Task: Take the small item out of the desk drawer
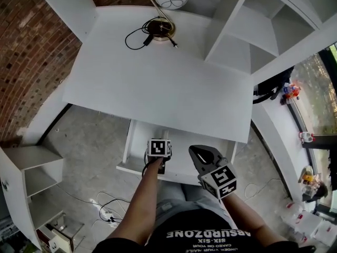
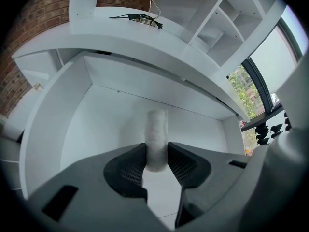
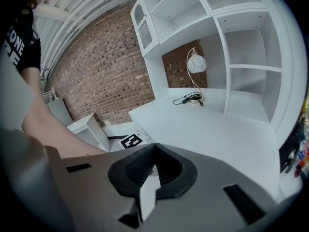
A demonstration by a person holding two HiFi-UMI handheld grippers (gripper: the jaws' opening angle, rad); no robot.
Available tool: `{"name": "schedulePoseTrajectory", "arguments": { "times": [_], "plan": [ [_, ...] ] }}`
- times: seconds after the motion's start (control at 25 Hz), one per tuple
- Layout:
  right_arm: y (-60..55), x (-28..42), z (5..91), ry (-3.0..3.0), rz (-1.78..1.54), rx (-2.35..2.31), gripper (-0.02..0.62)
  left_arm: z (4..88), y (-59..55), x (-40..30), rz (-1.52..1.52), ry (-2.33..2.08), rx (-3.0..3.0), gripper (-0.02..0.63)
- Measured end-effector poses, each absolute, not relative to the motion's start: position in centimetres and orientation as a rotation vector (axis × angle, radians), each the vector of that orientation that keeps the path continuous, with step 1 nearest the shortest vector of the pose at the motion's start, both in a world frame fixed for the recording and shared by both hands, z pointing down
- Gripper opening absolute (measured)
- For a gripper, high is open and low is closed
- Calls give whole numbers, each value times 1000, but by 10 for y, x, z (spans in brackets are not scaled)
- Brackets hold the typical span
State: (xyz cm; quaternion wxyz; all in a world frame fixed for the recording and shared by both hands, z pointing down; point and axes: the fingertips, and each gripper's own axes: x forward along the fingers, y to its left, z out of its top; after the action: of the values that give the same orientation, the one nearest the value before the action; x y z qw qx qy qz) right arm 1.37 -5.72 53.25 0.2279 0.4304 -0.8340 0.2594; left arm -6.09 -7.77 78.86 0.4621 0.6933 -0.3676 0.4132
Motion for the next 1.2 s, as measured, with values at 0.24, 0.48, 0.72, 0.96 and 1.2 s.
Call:
{"name": "schedulePoseTrajectory", "arguments": {
  "times": [0.24,0.48,0.72,0.96,1.2],
  "plan": [
    [-56,16,527,-2320,692,1113,-2,775,-72,-64,1003,-933,1702,140],
    [-55,20,527,-2329,688,1066,-2,767,-69,-67,957,-963,1690,140],
    [-51,23,527,-2342,693,1038,-2,755,-64,-66,918,-981,1700,140],
    [-49,24,528,-2349,687,1021,-2,745,-59,-71,918,-993,1722,140],
    [-45,21,526,-2357,683,1014,-2,729,-55,-75,903,-1007,1748,140]
  ]
}}
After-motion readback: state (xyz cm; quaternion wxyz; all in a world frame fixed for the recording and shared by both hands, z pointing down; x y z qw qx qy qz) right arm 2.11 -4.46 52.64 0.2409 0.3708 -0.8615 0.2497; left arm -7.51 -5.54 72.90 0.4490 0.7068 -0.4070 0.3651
